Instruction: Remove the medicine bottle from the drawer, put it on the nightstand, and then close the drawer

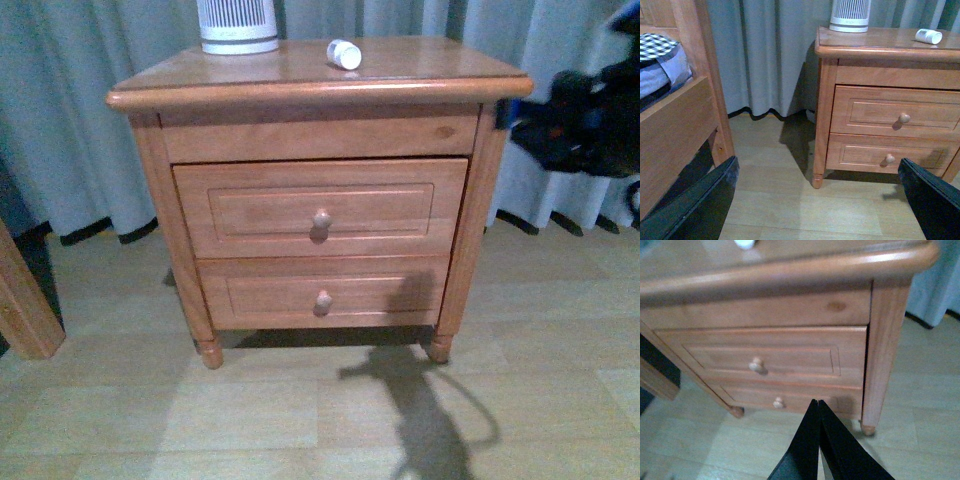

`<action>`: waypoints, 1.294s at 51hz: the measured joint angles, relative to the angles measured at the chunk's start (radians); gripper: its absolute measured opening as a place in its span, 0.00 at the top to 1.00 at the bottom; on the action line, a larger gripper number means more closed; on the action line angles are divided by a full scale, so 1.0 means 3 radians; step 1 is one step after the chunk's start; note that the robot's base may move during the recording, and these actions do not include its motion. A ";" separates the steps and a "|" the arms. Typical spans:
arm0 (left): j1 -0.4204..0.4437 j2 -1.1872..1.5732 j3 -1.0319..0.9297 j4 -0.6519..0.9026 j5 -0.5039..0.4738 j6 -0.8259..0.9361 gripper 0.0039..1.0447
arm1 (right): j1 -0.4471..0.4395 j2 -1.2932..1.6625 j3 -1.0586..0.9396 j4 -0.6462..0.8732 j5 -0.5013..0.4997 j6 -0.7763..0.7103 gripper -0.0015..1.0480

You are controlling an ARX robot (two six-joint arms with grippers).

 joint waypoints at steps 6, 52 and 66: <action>0.0000 0.0000 0.0000 0.0000 0.0000 0.0000 0.06 | -0.0161 -0.0745 -0.0289 -0.0247 -0.0109 0.0095 0.97; 0.0000 0.0000 0.0000 0.0000 0.0000 0.0000 0.06 | -0.0395 -0.3414 -0.2350 -0.0243 0.0351 -0.0641 0.97; 0.0000 0.0000 0.0000 0.0000 0.0000 0.0000 0.06 | -0.0395 -0.3932 -0.2548 -0.0561 0.0351 -0.0642 0.97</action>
